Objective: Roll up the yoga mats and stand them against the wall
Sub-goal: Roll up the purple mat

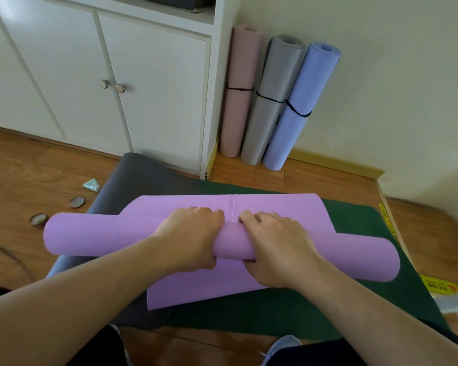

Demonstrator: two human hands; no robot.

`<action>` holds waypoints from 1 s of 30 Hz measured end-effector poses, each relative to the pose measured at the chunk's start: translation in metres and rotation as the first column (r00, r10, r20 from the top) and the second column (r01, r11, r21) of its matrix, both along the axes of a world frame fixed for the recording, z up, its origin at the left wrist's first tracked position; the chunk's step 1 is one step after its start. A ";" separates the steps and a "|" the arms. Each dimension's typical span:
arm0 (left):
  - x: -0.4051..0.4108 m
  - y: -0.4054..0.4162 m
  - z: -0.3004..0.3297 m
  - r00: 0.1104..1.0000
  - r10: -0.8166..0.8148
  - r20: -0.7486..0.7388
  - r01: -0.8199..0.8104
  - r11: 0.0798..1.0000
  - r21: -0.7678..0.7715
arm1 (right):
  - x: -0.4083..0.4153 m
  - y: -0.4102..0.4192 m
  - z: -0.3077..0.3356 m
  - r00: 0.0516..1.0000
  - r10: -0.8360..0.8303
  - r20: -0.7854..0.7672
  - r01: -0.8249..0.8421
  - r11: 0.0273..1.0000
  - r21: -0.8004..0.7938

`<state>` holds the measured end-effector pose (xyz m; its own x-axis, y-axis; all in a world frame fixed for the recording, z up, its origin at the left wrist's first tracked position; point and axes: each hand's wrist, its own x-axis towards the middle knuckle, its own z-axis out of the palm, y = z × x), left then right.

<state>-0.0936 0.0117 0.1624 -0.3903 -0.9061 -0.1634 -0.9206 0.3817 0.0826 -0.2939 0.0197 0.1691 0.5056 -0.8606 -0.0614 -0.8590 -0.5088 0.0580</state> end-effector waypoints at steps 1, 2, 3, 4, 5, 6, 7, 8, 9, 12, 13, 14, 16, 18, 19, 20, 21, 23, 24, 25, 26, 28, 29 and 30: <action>0.004 -0.003 0.002 1.000 0.019 -0.025 -0.018 0.999 0.048 | 0.001 0.001 -0.001 0.999 0.026 -0.026 -0.027 0.999 -0.039; 0.007 -0.005 0.004 0.998 0.039 -0.048 -0.034 0.995 0.097 | 0.002 0.002 -0.001 0.998 0.038 -0.059 -0.042 0.997 -0.067; 0.008 -0.006 0.004 0.997 0.053 -0.063 -0.043 0.989 0.140 | 0.003 0.003 -0.001 0.996 0.040 -0.083 -0.046 0.996 -0.079; 0.009 -0.005 0.005 0.996 0.059 -0.069 -0.046 0.984 0.174 | 0.004 0.004 -0.001 0.995 0.042 -0.092 -0.049 0.996 -0.078; 0.009 -0.004 0.004 0.996 0.060 -0.069 -0.045 0.979 0.200 | 0.006 0.005 -0.001 0.995 0.044 -0.088 -0.050 0.997 -0.067; 0.008 -0.001 0.003 0.996 0.056 -0.067 -0.041 0.976 0.213 | 0.007 0.005 0.000 0.996 0.042 -0.081 -0.046 0.998 -0.048; 0.006 0.002 0.002 0.997 0.047 -0.060 -0.033 0.978 0.206 | 0.007 0.005 0.001 0.996 0.036 -0.078 -0.039 0.999 -0.033; 0.004 0.005 0.000 0.998 0.030 -0.047 -0.021 0.986 0.168 | 0.006 0.004 0.002 0.996 0.025 -0.080 -0.026 0.999 -0.021; 0.003 0.007 -0.002 1.000 0.009 -0.026 -0.006 0.994 0.105 | 0.006 0.003 0.003 0.997 0.008 -0.083 -0.009 1.000 -0.005; -0.003 0.011 -0.006 1.000 -0.016 0.022 0.017 0.999 -0.040 | 0.004 0.001 0.004 0.996 -0.038 -0.077 0.041 0.998 0.038; -0.004 0.011 -0.006 1.000 -0.008 0.019 0.009 0.999 -0.040 | 0.004 0.001 0.003 0.997 -0.038 -0.062 0.040 0.998 0.038; -0.004 0.009 -0.005 1.000 0.001 0.010 -0.001 1.000 -0.023 | 0.004 0.001 0.003 0.998 -0.031 -0.046 0.033 0.999 0.029; 0.000 0.004 -0.002 1.000 0.021 -0.008 -0.020 0.999 0.036 | 0.003 0.003 0.002 1.000 -0.001 -0.029 0.001 1.000 -0.015; 0.006 -0.003 0.001 0.998 0.054 -0.032 -0.050 0.991 0.122 | 0.003 0.002 0.002 0.997 0.030 -0.075 -0.034 0.998 -0.052; 0.008 -0.005 0.002 0.997 0.065 -0.045 -0.057 0.986 0.158 | 0.004 0.002 0.003 0.995 0.033 -0.099 -0.039 0.998 -0.057; 0.009 -0.005 0.002 0.996 0.065 -0.053 -0.054 0.982 0.182 | 0.004 0.002 0.003 0.993 0.031 -0.110 -0.037 0.998 -0.053; 0.008 -0.004 0.002 0.997 0.055 -0.055 -0.044 0.980 0.192 | 0.005 0.002 0.003 0.994 0.026 -0.109 -0.031 0.999 -0.045; 0.004 0.000 0.000 0.998 0.026 -0.053 -0.018 0.988 0.152 | 0.004 0.001 0.004 0.995 0.009 -0.095 -0.013 0.999 -0.034; 0.002 0.003 -0.002 0.999 0.006 -0.049 -0.001 0.995 0.095 | 0.002 0.000 0.004 0.996 -0.002 -0.093 0.000 1.000 -0.022; 0.000 0.005 -0.005 0.999 -0.018 -0.037 0.019 1.000 0.024 | 0.000 -0.001 0.005 0.996 -0.015 -0.088 0.015 1.000 0.000; -0.002 0.007 -0.007 0.999 -0.035 -0.022 0.034 0.999 -0.040 | -0.001 -0.002 0.005 0.997 -0.028 -0.077 0.030 0.999 0.024; -0.005 0.008 -0.010 1.000 -0.030 -0.009 0.029 0.996 -0.085 | -0.001 -0.003 0.004 0.998 -0.036 -0.056 0.038 0.998 0.046; -0.005 0.007 -0.010 1.000 -0.015 -0.017 0.014 0.998 -0.063 | -0.001 -0.002 0.004 0.999 -0.028 -0.037 0.029 0.999 0.039; -0.003 0.005 -0.008 1.000 0.000 -0.028 -0.001 1.000 -0.027 | -0.001 -0.001 0.003 1.000 -0.012 -0.021 0.012 1.000 0.017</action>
<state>-0.0970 0.0165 0.1539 -0.3939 -0.9102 -0.1278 -0.9183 0.3836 0.0979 -0.2946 0.0183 0.1725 0.4934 -0.8654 -0.0868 -0.8639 -0.4993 0.0671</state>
